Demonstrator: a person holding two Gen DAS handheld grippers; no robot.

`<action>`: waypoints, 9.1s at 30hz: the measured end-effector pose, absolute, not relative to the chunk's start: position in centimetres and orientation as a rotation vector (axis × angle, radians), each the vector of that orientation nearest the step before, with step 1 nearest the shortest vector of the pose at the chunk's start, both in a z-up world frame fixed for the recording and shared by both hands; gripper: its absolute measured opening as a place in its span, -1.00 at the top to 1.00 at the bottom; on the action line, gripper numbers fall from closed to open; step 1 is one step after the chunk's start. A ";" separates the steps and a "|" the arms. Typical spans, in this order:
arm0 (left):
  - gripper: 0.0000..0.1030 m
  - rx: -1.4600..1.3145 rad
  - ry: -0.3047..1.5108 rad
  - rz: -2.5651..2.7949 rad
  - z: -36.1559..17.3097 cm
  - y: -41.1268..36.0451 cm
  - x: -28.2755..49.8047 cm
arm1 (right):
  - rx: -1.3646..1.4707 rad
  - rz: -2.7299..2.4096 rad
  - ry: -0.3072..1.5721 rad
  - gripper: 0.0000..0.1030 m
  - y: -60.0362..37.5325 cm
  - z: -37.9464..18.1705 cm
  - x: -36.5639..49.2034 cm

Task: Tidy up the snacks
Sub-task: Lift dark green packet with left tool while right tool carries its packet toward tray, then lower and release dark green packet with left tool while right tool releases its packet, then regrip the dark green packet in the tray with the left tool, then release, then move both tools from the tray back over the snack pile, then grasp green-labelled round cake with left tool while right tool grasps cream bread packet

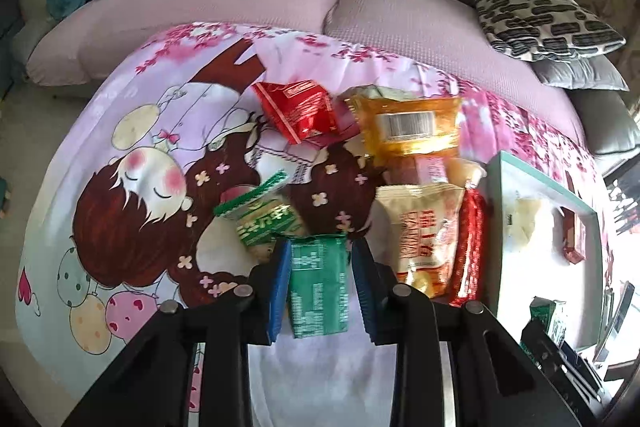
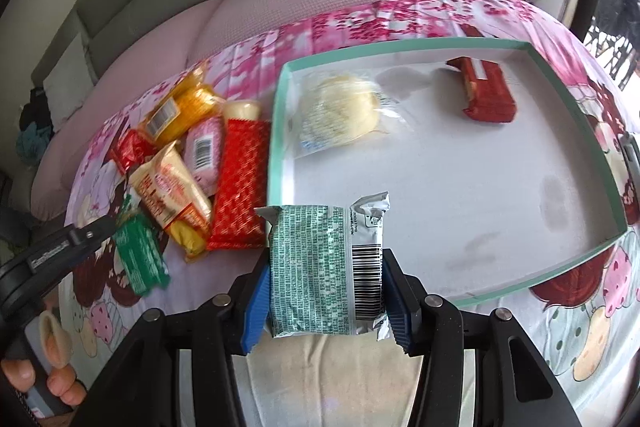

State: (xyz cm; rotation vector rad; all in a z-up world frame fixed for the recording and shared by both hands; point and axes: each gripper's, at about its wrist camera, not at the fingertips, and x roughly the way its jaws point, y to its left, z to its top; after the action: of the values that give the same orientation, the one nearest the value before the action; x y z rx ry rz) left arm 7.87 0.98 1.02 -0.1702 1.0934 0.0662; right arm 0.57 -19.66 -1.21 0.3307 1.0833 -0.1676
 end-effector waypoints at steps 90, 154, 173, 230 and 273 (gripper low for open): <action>0.50 -0.068 1.037 -0.523 -0.1 -15.3 6.3 | 0.472 -0.536 1.032 -0.12 -31.2 -1.1 -2.4; -0.78 0.060 1.185 -0.224 -4.0 -12.0 7.7 | 0.522 -0.443 1.025 -1.00 -31.1 -1.5 -1.9; -0.78 0.076 1.151 -0.195 -2.8 -11.3 7.2 | 0.495 -0.409 1.024 -1.00 -30.4 -1.3 -1.7; -0.86 -0.265 1.237 0.191 -5.5 8.5 12.7 | 0.030 0.143 1.029 -0.50 -7.5 -3.0 7.6; -0.14 -0.211 1.120 0.094 -0.6 4.8 11.2 | 0.205 0.160 0.944 0.24 -12.3 1.0 5.6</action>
State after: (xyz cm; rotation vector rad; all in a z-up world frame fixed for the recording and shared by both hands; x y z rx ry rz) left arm 11.17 4.78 -0.57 -0.2114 1.1204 0.0943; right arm 5.60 -12.27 1.01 0.2050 0.9444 0.1604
